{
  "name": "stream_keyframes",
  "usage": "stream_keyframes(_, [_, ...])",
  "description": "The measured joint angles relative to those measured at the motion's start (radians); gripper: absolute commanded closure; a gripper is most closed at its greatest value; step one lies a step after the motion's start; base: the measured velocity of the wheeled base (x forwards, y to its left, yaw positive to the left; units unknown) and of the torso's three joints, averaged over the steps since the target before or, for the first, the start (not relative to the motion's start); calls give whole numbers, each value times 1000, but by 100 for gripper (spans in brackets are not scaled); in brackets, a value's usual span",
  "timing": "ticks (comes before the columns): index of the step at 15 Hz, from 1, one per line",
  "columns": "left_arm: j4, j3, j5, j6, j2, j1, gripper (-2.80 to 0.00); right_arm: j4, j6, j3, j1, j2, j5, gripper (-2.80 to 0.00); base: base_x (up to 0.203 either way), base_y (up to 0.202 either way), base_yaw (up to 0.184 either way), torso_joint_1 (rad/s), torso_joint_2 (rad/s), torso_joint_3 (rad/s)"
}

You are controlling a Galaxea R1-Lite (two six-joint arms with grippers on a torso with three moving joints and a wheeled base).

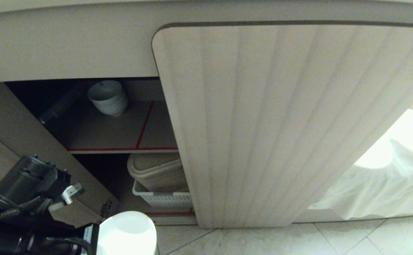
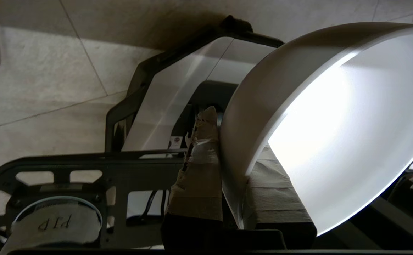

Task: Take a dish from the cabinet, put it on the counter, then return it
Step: Put it back into the cabinet

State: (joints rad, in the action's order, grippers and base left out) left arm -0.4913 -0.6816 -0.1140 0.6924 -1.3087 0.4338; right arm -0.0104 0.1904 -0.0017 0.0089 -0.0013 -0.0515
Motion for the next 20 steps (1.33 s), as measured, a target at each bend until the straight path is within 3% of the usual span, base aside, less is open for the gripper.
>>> stream_keyframes(3, [117,54,1,52,-5,-3,0,0,0,0,0,0,-1,0,0,0,0,0,0,0])
stream_keyframes(11, [228,60,53,196,-12,-59,0,0,0,0,0,0,0,0,0,0,0,0,0,0])
stream_keyframes(15, [403,119,100,254,-20,-84,0,0,0,0,0,0,0,0,0,0,0,0,0,0])
stream_keyframes(20, [502,135,101,336,-51,-97,0,0,0,0,0,0,0,0,0,0,0,0,0,0])
